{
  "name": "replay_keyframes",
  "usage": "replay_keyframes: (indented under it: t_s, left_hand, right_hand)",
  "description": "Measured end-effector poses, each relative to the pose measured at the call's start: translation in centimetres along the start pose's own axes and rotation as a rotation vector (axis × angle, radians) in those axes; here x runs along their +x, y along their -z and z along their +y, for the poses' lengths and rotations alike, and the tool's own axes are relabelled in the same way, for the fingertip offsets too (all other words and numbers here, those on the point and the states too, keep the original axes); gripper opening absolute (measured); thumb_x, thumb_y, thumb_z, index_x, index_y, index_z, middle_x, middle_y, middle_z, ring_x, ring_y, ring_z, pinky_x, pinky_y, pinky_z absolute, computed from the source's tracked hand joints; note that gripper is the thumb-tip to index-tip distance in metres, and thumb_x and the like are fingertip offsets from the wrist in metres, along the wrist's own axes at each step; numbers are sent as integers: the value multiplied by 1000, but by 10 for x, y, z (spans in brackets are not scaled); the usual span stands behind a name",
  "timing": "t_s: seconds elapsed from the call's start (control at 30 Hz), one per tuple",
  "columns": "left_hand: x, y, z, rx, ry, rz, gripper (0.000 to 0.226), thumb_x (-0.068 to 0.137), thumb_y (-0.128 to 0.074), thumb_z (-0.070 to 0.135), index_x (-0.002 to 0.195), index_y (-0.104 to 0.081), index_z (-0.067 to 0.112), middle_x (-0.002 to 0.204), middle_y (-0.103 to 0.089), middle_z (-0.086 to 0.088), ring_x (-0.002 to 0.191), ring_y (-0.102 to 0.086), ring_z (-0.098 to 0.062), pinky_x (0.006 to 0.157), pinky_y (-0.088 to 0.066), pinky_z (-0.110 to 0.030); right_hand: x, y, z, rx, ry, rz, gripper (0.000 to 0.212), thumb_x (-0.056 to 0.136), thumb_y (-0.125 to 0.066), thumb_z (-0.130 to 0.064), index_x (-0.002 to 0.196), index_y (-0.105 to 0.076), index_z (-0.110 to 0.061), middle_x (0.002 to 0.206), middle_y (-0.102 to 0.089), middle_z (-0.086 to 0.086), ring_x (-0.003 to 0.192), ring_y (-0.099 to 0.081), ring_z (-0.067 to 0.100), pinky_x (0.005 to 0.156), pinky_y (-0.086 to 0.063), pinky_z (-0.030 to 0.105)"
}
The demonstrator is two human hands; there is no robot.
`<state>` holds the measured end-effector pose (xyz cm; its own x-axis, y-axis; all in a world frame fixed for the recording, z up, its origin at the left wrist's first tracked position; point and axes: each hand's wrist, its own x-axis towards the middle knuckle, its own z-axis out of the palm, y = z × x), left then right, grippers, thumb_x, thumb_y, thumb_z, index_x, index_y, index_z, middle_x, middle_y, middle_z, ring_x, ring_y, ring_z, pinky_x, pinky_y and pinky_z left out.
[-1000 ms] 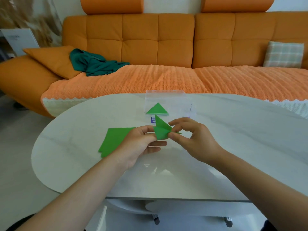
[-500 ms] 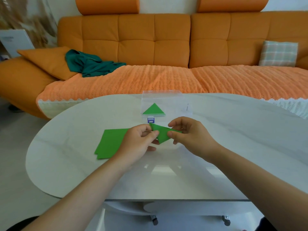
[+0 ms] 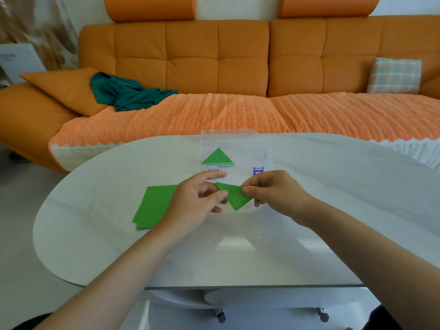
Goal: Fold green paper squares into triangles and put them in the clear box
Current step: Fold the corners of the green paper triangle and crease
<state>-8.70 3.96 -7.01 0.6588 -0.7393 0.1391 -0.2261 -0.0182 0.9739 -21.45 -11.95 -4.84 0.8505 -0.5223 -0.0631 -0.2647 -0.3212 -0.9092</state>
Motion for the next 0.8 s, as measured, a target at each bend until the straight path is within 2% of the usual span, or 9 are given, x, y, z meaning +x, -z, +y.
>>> replay_keyframes:
  t_s: [0.1, 0.23, 0.3, 0.4, 0.5, 0.6, 0.67, 0.73, 0.8]
  left_hand:
    - [1, 5, 1, 67, 1, -16, 22, 85, -72, 2, 97, -77, 20, 73, -73, -7, 68, -70, -15, 63, -59, -27]
    - [0, 5, -2, 177, 41, -30, 20, 84, -76, 10, 88, -78, 29, 72, -75, -3, 63, -65, -8, 64, -57, -26]
    - [1, 5, -6, 265, 61, -34, 15, 82, -78, 19, 87, -79, 33, 79, -77, 6, 69, -67, -4, 72, -54, -22]
    - [4, 4, -12, 419, 73, -42, 9, 81, -79, 27, 87, -80, 35, 81, -76, 18, 84, -70, -3, 80, -53, -20]
    - [4, 2, -13, 505, 66, -51, 8, 82, -77, 28, 86, -80, 35, 78, -74, 22, 75, -65, 8, 69, -49, -13]
    - [5, -1, -13, 609, 37, -69, 10, 83, -73, 27, 88, -80, 33, 78, -71, 22, 67, -59, 15, 61, -40, -3]
    - [5, -3, -13, 696, -3, -73, 11, 84, -70, 28, 88, -79, 34, 80, -68, 20, 70, -59, 8, 65, -43, -9]
    - [6, -3, -15, 760, -44, -70, 11, 84, -69, 30, 89, -78, 35, 82, -63, 15, 76, -58, -1, 71, -48, -22]
    - [7, -3, -17, 789, -79, -61, 8, 85, -71, 32, 89, -77, 34, 88, -58, 13, 84, -54, -5, 75, -46, -25]
  right_hand:
    - [4, 5, 1, -30, -36, -49, 6, 87, -73, -22, 83, -77, -23, 71, -71, -8, 64, -59, 6, 66, -47, 19]
    - [5, 7, 4, -97, -70, -90, 7, 86, -74, -23, 80, -78, -24, 71, -70, -11, 64, -56, 2, 54, -42, 10]
    - [7, 5, 7, -165, -63, -83, 7, 85, -74, -25, 79, -78, -25, 76, -73, -9, 68, -58, 3, 59, -45, 13]
    - [13, 1, 12, -343, -35, -56, 6, 82, -74, -32, 77, -76, -33, 76, -72, -15, 76, -62, 3, 79, -52, 25]
    - [14, -3, 13, -587, -2, -49, 7, 85, -68, -42, 81, -72, -38, 77, -66, -22, 79, -56, -2, 92, -40, 31]
    - [15, -6, 14, -727, 61, -26, 11, 87, -64, -47, 85, -70, -38, 86, -67, -20, 81, -54, -2, 93, -32, 32]
    - [15, -8, 15, -769, 104, -8, 13, 86, -63, -49, 87, -70, -38, 89, -67, -18, 85, -55, 2, 89, -32, 32]
    - [15, -9, 16, -788, 137, 4, 13, 85, -63, -49, 88, -69, -39, 90, -66, -16, 89, -56, 4, 85, -33, 32]
    - [15, -9, 16, -786, 153, 9, 12, 84, -64, -49, 89, -68, -40, 90, -64, -14, 90, -55, 6, 84, -35, 32]
